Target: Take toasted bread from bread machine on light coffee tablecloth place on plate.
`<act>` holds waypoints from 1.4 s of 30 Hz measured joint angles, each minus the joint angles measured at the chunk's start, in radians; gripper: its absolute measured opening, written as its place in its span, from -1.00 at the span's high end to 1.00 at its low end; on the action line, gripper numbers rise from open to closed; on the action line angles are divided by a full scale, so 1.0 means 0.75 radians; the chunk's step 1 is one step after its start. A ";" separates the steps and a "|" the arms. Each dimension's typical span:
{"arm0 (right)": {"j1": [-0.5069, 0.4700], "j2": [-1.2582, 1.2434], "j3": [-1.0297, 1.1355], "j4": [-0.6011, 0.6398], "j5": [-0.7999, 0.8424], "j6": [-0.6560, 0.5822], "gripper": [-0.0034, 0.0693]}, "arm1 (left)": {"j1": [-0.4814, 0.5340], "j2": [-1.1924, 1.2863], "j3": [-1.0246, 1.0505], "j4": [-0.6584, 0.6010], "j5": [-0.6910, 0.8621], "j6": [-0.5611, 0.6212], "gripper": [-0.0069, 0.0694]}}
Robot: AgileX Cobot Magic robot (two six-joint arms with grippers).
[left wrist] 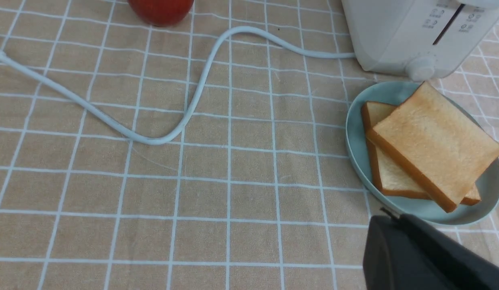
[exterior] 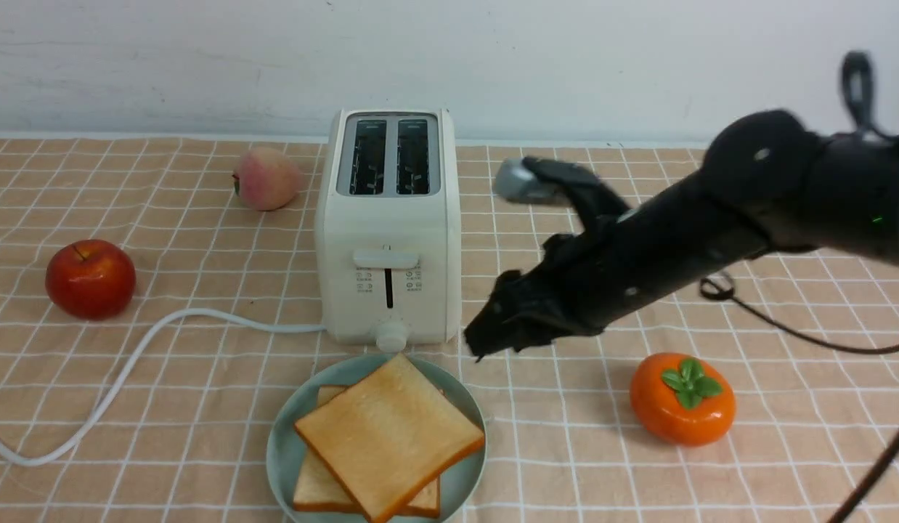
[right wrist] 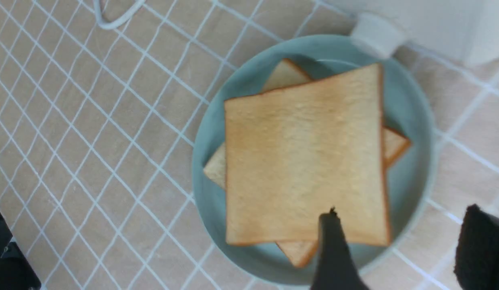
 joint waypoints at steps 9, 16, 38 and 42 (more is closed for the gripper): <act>-0.410 -0.525 0.000 -0.199 0.282 0.153 0.93 | 0.000 0.000 0.000 0.001 -0.134 -0.012 0.86; -0.658 -1.055 0.018 -0.406 0.242 0.154 0.92 | 0.000 0.000 0.000 -0.003 -0.260 -0.097 0.86; -0.741 -1.923 1.113 -0.218 -0.815 0.180 0.87 | 0.000 0.000 0.000 -0.006 -0.404 -0.106 0.86; -0.741 -1.925 1.116 -0.218 -0.815 0.174 0.86 | 0.000 0.000 0.000 0.005 -0.412 -0.106 0.85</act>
